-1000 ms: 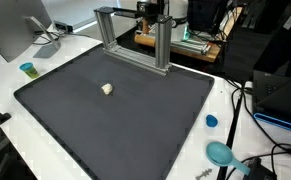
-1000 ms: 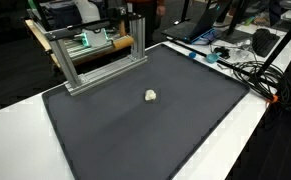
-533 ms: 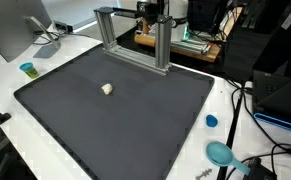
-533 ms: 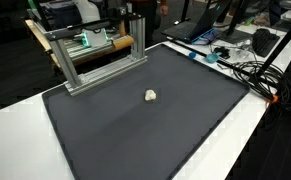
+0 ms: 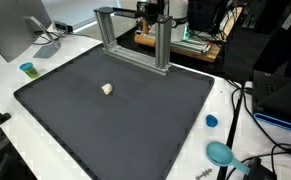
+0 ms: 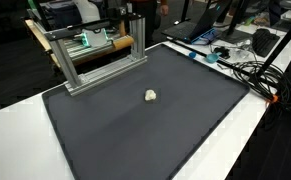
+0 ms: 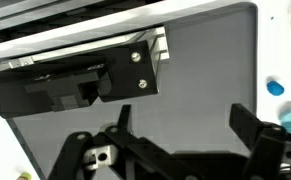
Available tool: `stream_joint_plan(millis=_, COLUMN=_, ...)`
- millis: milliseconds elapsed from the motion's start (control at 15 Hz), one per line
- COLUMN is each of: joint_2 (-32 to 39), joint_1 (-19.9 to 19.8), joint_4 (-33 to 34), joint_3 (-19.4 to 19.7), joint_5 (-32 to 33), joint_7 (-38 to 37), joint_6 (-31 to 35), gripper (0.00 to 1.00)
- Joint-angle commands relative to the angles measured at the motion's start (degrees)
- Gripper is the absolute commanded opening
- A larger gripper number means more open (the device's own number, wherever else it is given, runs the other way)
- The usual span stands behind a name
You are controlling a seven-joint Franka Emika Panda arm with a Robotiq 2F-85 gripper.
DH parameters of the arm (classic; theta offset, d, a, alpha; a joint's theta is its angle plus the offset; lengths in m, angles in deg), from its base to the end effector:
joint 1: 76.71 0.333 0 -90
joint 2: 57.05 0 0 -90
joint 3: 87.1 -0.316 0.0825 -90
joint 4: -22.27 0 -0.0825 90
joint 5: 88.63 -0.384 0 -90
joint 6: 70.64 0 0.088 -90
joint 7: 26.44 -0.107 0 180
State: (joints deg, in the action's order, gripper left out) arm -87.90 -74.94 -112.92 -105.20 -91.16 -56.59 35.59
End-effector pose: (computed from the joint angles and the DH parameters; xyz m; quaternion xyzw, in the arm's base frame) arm 0.3688 0.1505 0.5158 0.9915 -0.1160 0.0291 0.0513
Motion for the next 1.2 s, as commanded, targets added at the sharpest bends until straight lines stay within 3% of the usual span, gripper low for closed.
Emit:
stream_joint_plan(millis=0, joint_2=0.2, joint_1=1.0, joint_4=0.1, joint_3=0.8, joint_5=0.5, joint_7=-0.4, joint_6=-0.1, gripper=1.0)
stream_joint_plan(millis=733, joint_2=0.2, joint_1=1.0, joint_4=0.1, joint_3=0.8, joint_5=0.5, joint_7=-0.4, joint_6=-0.1, gripper=1.0)
stream_joint_plan(millis=933, joint_2=-3.1, joint_1=0.2, joint_4=-3.8, joint_3=2.8, joint_5=5.7, joint_7=4.4, joint_6=10.7, gripper=1.0)
stream_joint_plan(millis=1133, joint_2=-5.4, joint_1=1.6, joint_4=-9.4, joint_3=7.7, joint_5=3.9, joint_7=12.0, joint_6=19.6, gripper=1.0)
